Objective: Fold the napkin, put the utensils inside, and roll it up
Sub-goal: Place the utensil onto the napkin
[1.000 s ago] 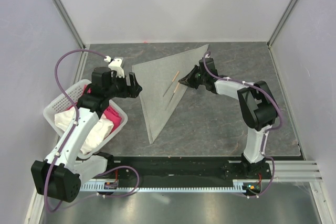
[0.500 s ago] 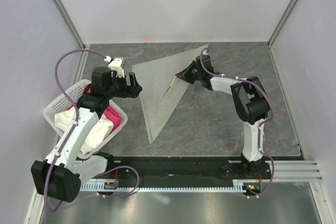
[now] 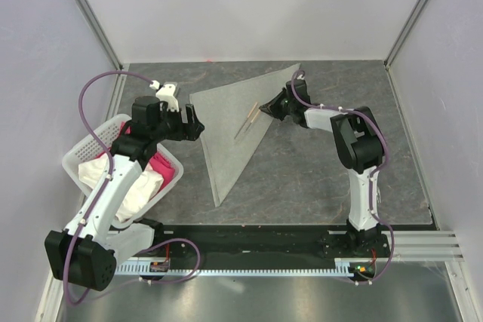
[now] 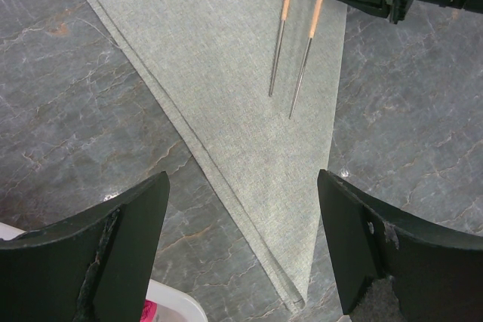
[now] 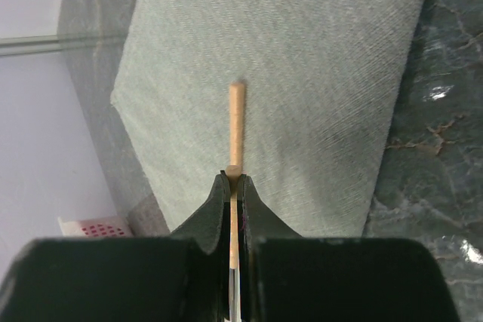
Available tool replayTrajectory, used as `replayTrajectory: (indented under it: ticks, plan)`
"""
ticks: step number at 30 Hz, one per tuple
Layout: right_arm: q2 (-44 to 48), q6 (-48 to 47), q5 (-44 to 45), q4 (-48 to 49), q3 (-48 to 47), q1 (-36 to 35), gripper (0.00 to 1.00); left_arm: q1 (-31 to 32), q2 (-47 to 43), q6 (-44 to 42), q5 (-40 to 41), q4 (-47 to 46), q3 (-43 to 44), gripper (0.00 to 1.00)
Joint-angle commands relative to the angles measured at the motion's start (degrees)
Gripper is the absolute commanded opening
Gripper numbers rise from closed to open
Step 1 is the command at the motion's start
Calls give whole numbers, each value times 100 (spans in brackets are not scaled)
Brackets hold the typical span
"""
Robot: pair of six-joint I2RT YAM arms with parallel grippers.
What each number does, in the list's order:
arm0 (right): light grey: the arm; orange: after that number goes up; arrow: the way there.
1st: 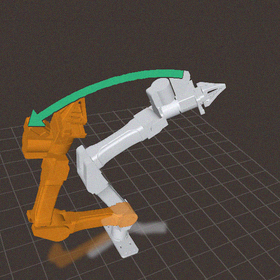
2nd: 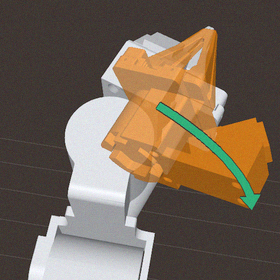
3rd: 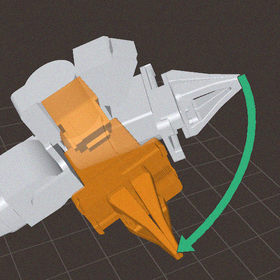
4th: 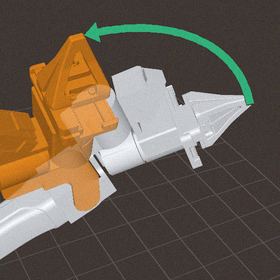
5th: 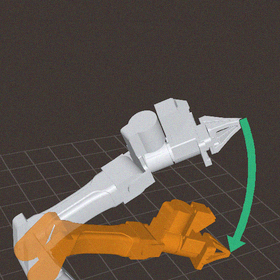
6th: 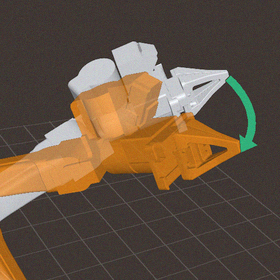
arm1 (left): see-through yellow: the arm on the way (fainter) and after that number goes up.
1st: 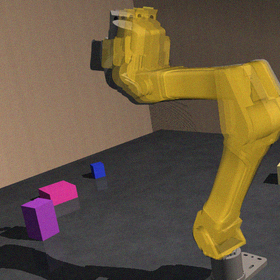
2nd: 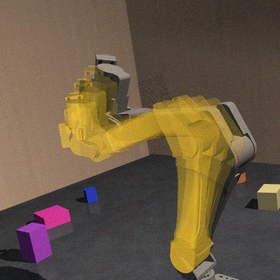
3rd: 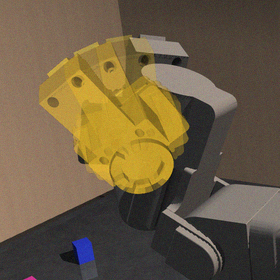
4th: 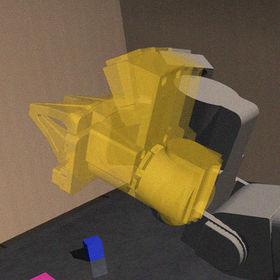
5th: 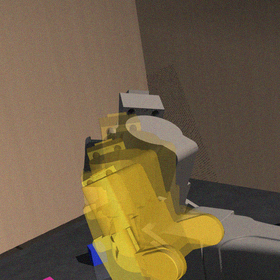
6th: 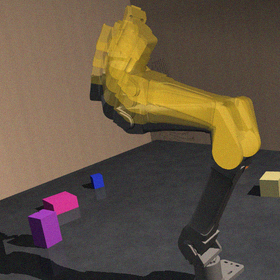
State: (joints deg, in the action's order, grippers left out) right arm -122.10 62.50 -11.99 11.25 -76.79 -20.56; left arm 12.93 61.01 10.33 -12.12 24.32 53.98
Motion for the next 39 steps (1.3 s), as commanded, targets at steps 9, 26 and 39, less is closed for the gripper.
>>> replayTrajectory:
  ticks: [9, 26, 39]
  plan:
    - [-331, -142, -14, -52, -362, 8, 0, -18, -11, 101, -36, -129, -19, 87]
    - [-630, -221, 30, -202, -775, 105, 0, -18, -11, 101, -10, -129, -19, 87]
    - [-894, -291, -32, -421, -1039, 131, 3, -18, 7, 92, -19, -129, -19, 87]
